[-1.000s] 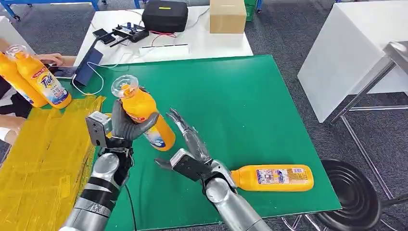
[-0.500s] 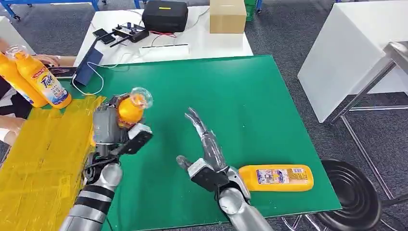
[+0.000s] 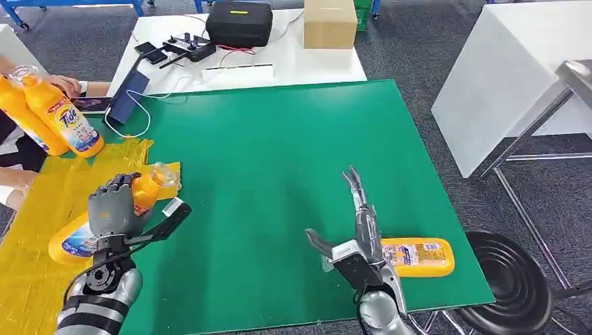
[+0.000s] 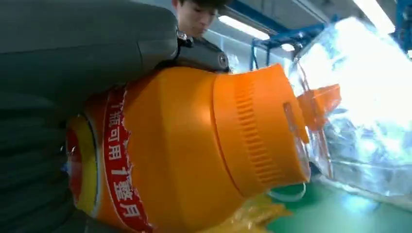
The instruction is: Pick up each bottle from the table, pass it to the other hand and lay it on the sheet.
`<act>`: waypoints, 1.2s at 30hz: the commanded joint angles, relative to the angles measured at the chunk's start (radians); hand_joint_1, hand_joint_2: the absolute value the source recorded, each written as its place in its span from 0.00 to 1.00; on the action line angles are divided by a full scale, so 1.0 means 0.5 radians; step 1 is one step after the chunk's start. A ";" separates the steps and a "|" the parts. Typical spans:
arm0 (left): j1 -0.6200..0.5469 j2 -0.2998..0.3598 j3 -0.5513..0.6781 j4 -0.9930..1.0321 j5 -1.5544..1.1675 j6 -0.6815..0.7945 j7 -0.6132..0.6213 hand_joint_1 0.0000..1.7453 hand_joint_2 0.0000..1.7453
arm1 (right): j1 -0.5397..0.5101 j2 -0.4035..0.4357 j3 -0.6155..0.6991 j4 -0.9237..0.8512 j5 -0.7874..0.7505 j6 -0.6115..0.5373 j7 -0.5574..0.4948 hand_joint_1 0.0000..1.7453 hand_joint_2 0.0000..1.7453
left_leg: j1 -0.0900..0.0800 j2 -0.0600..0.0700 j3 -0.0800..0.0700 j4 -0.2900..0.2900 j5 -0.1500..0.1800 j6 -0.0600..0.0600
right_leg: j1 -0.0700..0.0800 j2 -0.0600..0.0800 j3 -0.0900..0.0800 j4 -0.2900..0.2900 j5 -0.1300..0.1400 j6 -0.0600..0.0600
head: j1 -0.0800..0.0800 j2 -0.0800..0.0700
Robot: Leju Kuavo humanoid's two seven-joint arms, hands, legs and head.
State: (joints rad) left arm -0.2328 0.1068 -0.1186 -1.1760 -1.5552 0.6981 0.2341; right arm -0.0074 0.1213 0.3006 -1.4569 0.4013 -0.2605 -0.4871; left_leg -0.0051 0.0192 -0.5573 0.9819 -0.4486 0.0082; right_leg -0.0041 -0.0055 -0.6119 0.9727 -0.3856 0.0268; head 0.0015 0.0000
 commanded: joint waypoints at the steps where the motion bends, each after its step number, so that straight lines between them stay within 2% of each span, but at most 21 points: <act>1: -0.152 -0.103 0.373 0.473 0.076 0.000 -0.354 0.00 1.00 | -0.063 -0.020 -0.090 0.121 -0.018 0.008 0.021 0.00 1.00 | 0.002 -0.002 0.005 -0.001 -0.001 -0.001 | 0.001 0.000 0.006 -0.003 -0.001 0.000 | 0.002 0.000; 4: -0.155 -0.136 0.413 0.480 0.104 0.000 -0.416 0.00 1.00 | -0.066 -0.017 -0.089 0.132 -0.020 0.010 0.021 0.00 1.00 | 0.003 -0.006 0.011 -0.002 -0.004 -0.002 | 0.002 -0.003 0.014 -0.003 -0.004 0.000 | 0.001 0.000; 5: -0.158 -0.161 0.438 0.482 0.122 0.000 -0.459 0.00 1.00 | -0.069 -0.015 -0.087 0.141 -0.020 0.011 0.021 0.00 1.00 | 0.001 -0.004 0.005 -0.002 -0.001 -0.001 | 0.001 -0.002 0.007 -0.002 -0.002 0.000 | 0.001 0.000; 10: -0.158 -0.177 0.450 0.484 0.134 0.000 -0.477 0.00 1.00 | -0.070 -0.014 -0.086 0.144 -0.020 0.011 0.021 0.00 1.00 | 0.003 -0.007 0.009 0.000 -0.003 -0.002 | 0.002 -0.004 0.012 -0.002 -0.004 0.000 | 0.001 0.000; 13: -0.175 -0.246 0.554 0.509 0.234 0.000 -0.645 0.00 1.00 | -0.078 -0.013 -0.083 0.152 -0.020 0.012 0.021 0.00 1.00 | 0.003 -0.006 0.008 0.000 -0.003 -0.002 | 0.002 -0.002 0.011 -0.003 -0.003 0.000 | 0.000 0.000; 15: -0.177 -0.257 0.560 0.511 0.235 0.000 -0.652 0.00 1.00 | -0.080 -0.015 -0.083 0.152 -0.018 0.012 0.023 0.00 1.00 | 0.001 -0.005 0.003 -0.001 -0.001 -0.001 | 0.000 -0.003 0.005 -0.002 -0.001 0.000 | 0.000 0.000; 18: -0.205 -0.307 0.635 0.593 0.401 0.000 -0.833 0.00 1.00 | -0.080 -0.042 -0.077 0.130 0.101 -0.064 0.043 0.00 1.00 | 0.001 -0.005 0.003 -0.001 -0.001 0.000 | 0.000 -0.002 0.005 -0.002 -0.001 0.000 | 0.001 0.000; 21: -0.229 -0.367 0.666 0.669 0.699 0.000 -1.093 0.00 1.00 | -0.080 -0.167 -0.014 0.069 0.392 -0.075 0.151 0.00 1.00 | 0.002 -0.008 0.008 -0.001 -0.003 -0.001 | 0.001 -0.005 0.012 -0.003 -0.004 0.001 | 0.000 0.000; 22: -0.232 -0.370 0.661 0.676 0.747 0.000 -1.120 0.00 1.00 | -0.075 -0.169 -0.017 0.060 0.394 -0.075 0.152 0.00 1.00 | 0.003 -0.011 0.009 0.000 -0.003 -0.001 | 0.002 -0.007 0.014 -0.003 -0.004 0.001 | 0.001 0.000; 25: -0.232 -0.376 0.657 0.673 0.749 0.000 -1.120 0.00 1.00 | -0.068 -0.178 -0.026 0.059 0.392 -0.078 0.151 0.00 1.00 | 0.000 -0.006 0.004 -0.001 -0.001 0.000 | -0.001 -0.004 0.006 -0.002 -0.002 0.001 | 0.000 0.000; 30: -0.232 -0.369 0.654 0.675 0.756 0.000 -1.121 0.00 1.00 | -0.067 -0.170 -0.021 0.062 0.392 -0.077 0.151 0.00 1.00 | 0.003 -0.008 0.011 0.001 -0.006 -0.002 | 0.002 -0.003 0.014 -0.001 -0.005 0.000 | 0.001 0.000; 31: -0.232 -0.369 0.654 0.675 0.756 0.000 -1.121 0.00 1.00 | -0.067 -0.170 -0.021 0.062 0.392 -0.077 0.151 0.00 1.00 | 0.000 -0.003 0.002 -0.001 -0.001 0.000 | -0.001 -0.002 0.003 -0.001 -0.001 0.000 | 0.001 0.000; 33: -0.232 -0.369 0.654 0.675 0.756 0.000 -1.121 0.00 1.00 | -0.067 -0.170 -0.021 0.062 0.392 -0.077 0.151 0.00 1.00 | 0.000 -0.004 0.001 0.000 -0.001 0.000 | 0.000 -0.002 0.003 -0.001 -0.001 0.000 | 0.000 0.000; 34: -0.232 -0.369 0.654 0.675 0.756 0.000 -1.121 0.00 1.00 | -0.067 -0.170 -0.021 0.062 0.392 -0.077 0.151 0.00 1.00 | 0.005 -0.008 0.011 0.002 -0.006 -0.002 | 0.003 -0.003 0.015 -0.001 -0.006 0.000 | 0.000 0.000; 36: -0.232 -0.369 0.654 0.675 0.756 0.000 -1.121 0.00 1.00 | -0.067 -0.170 -0.021 0.062 0.392 -0.077 0.151 0.00 1.00 | 0.002 -0.007 0.007 0.001 -0.004 -0.001 | 0.001 -0.003 0.010 -0.001 -0.004 0.000 | 0.001 0.000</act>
State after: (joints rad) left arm -0.3051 -0.0568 0.1774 -0.9117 -1.1795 0.7000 -0.3246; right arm -0.0130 0.0645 0.2800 -1.4439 0.5982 -0.2960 -0.4166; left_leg -0.0054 0.0191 -0.5578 0.9820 -0.4488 0.0085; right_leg -0.0045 -0.0057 -0.6119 0.9726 -0.3855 0.0269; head 0.0019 0.0000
